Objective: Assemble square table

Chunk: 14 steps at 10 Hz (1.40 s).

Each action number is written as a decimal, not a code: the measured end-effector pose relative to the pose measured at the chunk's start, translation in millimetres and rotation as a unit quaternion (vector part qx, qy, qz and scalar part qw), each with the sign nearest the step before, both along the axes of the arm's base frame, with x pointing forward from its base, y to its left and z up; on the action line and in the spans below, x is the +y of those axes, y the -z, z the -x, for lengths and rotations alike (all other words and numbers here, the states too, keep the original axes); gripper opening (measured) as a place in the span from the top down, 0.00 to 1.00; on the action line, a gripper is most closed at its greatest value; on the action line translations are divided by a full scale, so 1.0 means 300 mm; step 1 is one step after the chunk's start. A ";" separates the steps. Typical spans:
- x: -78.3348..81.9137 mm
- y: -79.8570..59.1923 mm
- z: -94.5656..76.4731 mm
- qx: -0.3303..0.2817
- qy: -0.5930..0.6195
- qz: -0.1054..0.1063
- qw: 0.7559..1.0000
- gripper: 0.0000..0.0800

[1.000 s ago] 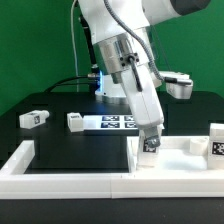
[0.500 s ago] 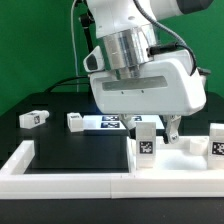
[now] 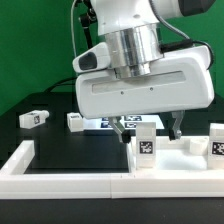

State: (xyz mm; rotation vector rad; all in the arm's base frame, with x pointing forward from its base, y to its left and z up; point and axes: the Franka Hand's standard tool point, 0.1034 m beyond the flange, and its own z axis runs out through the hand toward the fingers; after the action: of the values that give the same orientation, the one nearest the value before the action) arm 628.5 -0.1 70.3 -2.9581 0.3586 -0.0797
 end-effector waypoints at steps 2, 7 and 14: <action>-0.010 0.010 -0.001 -0.008 0.007 0.003 1.000 0.19; -0.008 0.010 -0.001 0.007 0.107 -0.007 0.994 0.64; 0.006 0.022 0.019 0.062 0.592 -0.088 0.798 0.64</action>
Offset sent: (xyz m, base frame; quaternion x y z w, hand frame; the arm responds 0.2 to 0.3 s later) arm 0.0000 0.0000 0.0000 0.0000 0.0000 0.0650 0.9979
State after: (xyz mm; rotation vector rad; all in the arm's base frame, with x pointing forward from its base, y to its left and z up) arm 622.9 1.6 63.8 -2.0751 2.0045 0.0080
